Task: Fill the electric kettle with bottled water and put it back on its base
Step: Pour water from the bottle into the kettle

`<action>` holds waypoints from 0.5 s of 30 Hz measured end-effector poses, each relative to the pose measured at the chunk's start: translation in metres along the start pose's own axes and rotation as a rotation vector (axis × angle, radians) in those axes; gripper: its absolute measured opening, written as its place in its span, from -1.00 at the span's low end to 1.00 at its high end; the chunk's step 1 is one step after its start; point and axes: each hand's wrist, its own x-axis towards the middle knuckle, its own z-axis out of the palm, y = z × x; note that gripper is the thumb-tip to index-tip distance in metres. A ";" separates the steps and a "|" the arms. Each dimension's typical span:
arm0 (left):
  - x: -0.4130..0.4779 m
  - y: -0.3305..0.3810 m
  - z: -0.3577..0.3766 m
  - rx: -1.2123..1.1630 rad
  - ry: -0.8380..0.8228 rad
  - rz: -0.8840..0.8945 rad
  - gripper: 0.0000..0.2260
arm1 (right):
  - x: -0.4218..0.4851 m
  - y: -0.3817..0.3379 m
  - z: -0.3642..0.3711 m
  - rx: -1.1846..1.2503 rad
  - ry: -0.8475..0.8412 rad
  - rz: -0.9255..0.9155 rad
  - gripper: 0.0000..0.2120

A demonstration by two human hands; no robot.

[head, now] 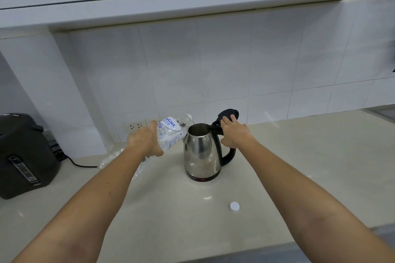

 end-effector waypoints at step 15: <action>0.004 -0.001 -0.003 0.013 -0.003 0.002 -0.32 | 0.000 0.000 0.002 0.004 0.003 0.002 -0.32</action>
